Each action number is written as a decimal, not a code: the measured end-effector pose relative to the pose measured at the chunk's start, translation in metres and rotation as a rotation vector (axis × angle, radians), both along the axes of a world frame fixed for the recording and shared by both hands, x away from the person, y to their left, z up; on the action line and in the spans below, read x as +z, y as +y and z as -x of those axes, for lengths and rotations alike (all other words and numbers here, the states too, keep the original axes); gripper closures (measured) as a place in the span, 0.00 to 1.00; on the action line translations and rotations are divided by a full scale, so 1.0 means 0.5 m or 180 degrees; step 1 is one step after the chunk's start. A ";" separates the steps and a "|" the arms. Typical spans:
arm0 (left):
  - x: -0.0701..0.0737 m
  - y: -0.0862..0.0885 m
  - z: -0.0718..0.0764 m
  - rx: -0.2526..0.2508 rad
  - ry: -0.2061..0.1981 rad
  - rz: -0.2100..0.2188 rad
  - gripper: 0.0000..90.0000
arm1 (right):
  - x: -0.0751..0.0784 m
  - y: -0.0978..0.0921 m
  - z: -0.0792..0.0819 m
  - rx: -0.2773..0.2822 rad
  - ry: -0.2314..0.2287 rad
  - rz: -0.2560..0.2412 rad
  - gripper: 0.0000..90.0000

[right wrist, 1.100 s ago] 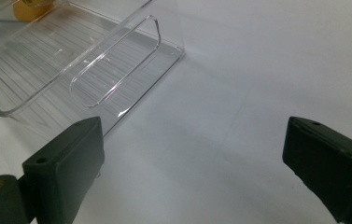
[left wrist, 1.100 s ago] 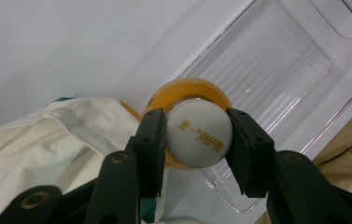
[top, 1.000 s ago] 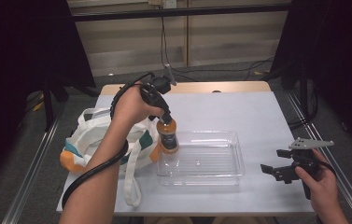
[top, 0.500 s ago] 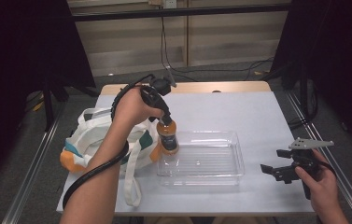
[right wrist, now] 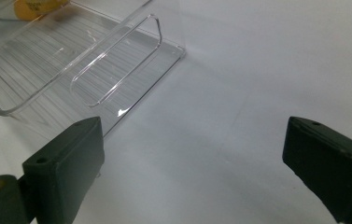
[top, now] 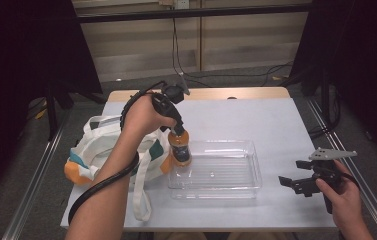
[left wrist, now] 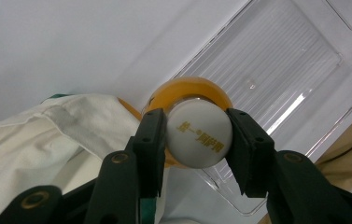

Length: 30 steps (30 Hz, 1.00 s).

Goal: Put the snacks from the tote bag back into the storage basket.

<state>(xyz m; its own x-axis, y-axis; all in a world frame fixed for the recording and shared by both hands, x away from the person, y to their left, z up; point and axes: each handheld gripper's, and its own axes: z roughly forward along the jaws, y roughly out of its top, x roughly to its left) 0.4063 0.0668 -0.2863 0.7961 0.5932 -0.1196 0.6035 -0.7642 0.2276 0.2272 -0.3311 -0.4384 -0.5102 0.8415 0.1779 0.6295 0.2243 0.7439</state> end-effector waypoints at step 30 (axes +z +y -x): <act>-0.021 -0.001 -0.003 0.0039 0.0036 -0.0023 0.66 | -0.001 0.000 -0.001 0.0013 -0.0002 0.0014 0.06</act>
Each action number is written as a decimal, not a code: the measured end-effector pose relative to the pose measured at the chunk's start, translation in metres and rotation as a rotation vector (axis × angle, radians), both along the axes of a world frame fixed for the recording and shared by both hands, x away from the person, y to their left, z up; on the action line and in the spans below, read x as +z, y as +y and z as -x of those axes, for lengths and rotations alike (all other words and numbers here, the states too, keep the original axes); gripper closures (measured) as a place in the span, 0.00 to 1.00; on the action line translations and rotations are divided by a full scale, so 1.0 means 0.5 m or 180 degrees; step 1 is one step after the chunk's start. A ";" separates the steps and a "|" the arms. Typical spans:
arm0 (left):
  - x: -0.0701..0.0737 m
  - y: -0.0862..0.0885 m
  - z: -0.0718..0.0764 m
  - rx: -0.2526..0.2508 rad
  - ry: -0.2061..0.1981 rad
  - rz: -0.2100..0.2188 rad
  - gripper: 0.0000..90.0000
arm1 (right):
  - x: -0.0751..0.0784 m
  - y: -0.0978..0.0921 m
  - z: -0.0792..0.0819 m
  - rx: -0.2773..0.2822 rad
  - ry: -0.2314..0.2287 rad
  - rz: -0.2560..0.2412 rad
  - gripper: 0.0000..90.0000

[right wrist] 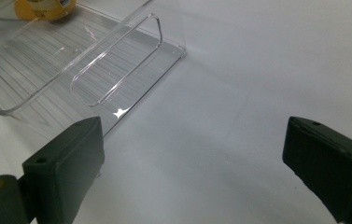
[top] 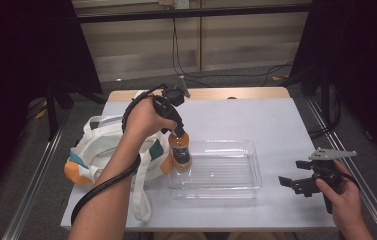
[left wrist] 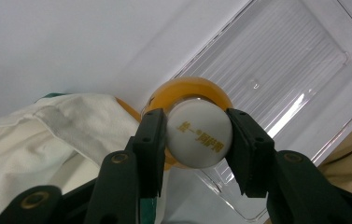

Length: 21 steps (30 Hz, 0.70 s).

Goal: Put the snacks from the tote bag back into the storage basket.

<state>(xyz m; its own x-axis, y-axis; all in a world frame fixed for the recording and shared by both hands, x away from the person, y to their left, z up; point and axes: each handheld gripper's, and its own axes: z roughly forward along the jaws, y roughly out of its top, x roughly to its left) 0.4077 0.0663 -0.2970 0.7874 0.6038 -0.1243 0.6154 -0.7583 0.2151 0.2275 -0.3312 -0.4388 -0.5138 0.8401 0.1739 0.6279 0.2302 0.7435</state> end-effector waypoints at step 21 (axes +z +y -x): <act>-0.007 0.000 0.004 -0.0033 -0.0013 0.0020 0.66 | 0.000 0.000 0.000 -0.0003 -0.0015 0.0006 0.06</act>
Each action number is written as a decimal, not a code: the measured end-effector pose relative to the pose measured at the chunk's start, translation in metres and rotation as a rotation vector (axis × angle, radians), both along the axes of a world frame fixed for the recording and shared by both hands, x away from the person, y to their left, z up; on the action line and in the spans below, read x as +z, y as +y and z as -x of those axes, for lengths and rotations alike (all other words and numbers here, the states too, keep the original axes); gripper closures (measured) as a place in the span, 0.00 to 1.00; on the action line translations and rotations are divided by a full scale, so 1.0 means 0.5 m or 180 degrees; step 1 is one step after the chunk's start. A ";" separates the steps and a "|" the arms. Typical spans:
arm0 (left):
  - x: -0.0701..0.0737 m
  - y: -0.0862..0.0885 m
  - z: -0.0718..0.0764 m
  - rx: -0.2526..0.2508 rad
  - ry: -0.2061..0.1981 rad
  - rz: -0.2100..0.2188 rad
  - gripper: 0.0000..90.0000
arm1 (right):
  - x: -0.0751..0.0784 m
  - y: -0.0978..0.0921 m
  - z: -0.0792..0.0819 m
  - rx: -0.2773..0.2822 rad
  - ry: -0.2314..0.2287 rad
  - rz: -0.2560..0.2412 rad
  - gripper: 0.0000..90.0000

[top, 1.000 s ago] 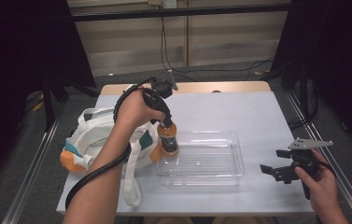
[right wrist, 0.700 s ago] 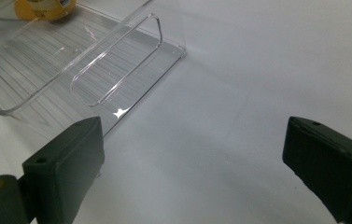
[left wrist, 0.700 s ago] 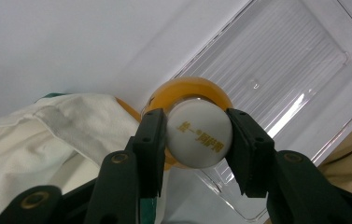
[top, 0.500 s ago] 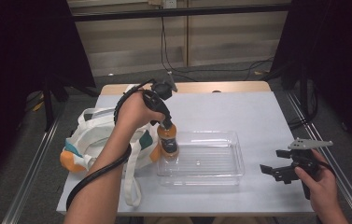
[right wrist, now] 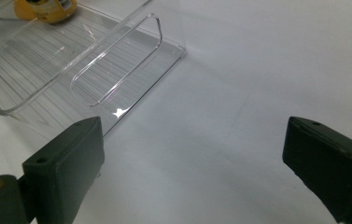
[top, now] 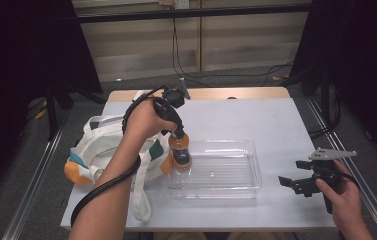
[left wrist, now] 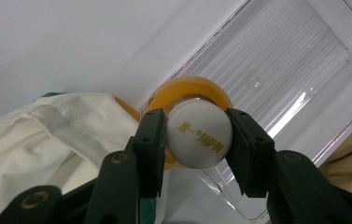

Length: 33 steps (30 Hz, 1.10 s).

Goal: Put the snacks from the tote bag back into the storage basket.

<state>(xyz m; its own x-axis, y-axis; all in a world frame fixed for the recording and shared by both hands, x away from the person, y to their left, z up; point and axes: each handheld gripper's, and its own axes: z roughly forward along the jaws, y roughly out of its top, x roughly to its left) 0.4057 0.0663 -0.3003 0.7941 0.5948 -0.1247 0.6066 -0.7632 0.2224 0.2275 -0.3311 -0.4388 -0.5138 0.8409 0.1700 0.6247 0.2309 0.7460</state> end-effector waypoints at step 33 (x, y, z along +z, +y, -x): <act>-0.009 0.007 0.021 -0.0102 -0.0144 0.0188 0.64 | -0.001 0.003 -0.001 0.0011 0.0030 0.0007 0.06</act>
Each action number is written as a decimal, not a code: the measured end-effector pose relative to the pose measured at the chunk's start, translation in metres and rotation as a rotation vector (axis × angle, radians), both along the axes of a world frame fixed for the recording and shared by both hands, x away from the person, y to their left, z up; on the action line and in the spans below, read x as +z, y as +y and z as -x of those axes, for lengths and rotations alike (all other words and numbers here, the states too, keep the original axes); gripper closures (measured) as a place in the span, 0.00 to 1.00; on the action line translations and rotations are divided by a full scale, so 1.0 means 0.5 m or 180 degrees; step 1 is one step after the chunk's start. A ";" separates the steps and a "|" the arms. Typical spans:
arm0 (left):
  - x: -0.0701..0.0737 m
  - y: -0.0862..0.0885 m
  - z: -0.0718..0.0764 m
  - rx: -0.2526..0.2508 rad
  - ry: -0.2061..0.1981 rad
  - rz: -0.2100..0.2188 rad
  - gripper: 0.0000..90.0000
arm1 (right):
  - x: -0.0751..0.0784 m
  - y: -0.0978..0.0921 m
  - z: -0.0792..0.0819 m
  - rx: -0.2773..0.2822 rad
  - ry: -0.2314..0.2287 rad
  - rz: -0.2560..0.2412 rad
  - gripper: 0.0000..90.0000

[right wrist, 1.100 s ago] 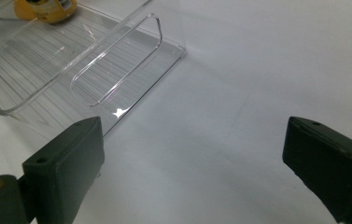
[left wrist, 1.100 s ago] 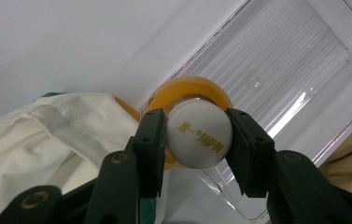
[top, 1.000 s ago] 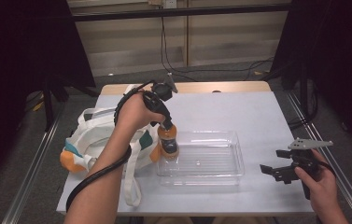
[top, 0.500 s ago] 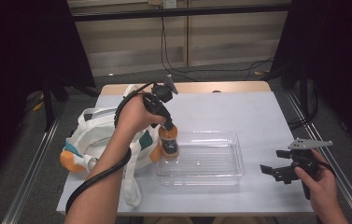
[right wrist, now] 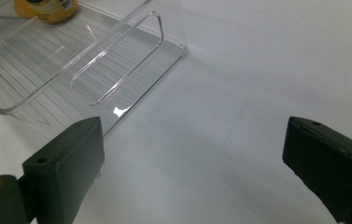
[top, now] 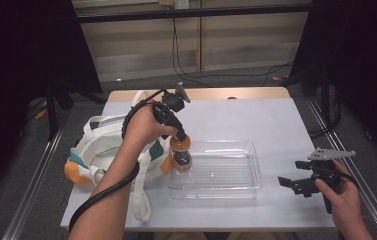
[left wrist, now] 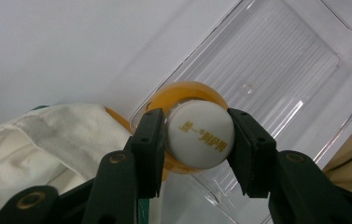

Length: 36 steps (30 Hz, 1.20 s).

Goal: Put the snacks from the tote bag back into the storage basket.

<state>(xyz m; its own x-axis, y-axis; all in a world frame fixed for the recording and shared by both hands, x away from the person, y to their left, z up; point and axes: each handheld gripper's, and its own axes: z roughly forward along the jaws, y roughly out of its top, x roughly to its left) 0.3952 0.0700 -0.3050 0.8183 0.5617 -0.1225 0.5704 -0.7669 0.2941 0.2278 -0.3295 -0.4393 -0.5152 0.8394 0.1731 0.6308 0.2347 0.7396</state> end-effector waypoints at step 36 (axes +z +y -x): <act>-0.025 0.032 0.015 0.0236 -0.0149 0.0151 0.22 | 0.000 0.000 0.004 -0.0005 -0.0009 0.0014 0.06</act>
